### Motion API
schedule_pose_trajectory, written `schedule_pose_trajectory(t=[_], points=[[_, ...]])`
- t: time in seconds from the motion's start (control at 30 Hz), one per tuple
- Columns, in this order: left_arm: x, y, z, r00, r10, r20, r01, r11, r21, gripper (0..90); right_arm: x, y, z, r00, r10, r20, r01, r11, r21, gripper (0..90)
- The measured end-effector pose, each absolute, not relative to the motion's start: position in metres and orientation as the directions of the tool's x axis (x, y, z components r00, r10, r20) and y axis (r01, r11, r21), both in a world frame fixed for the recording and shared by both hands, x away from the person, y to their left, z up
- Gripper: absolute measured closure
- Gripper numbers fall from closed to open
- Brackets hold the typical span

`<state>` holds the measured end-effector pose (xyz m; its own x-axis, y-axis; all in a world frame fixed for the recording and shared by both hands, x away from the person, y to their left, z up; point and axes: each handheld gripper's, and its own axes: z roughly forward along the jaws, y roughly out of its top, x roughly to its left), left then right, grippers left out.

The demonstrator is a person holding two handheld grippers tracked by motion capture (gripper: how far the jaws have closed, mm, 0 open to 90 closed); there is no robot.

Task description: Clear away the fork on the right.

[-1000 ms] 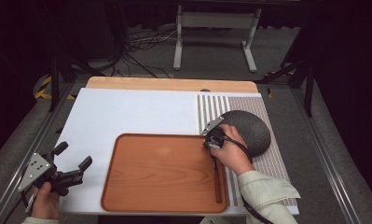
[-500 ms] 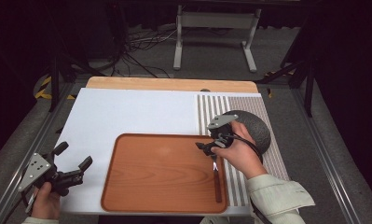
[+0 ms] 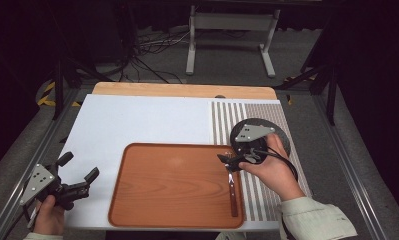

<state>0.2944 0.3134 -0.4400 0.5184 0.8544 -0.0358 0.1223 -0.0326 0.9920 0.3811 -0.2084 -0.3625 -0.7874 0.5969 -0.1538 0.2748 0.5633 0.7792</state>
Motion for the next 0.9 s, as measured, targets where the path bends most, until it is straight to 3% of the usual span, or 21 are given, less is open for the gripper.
schedule_pose_trajectory(t=[0.37, 0.9], points=[[0.294, 0.314, -0.439, 0.517, 0.855, -0.036, 0.121, -0.031, 0.992, 0.2, 0.358, -0.242, -0.357, -0.757, 0.637, -0.146, 0.230, 0.469, 0.853, 9.4], [0.294, 0.314, -0.439, 0.515, 0.857, -0.037, 0.122, -0.030, 0.992, 0.2, 0.335, -0.286, -0.378, -0.697, 0.711, -0.095, 0.201, 0.320, 0.926, 9.6]])
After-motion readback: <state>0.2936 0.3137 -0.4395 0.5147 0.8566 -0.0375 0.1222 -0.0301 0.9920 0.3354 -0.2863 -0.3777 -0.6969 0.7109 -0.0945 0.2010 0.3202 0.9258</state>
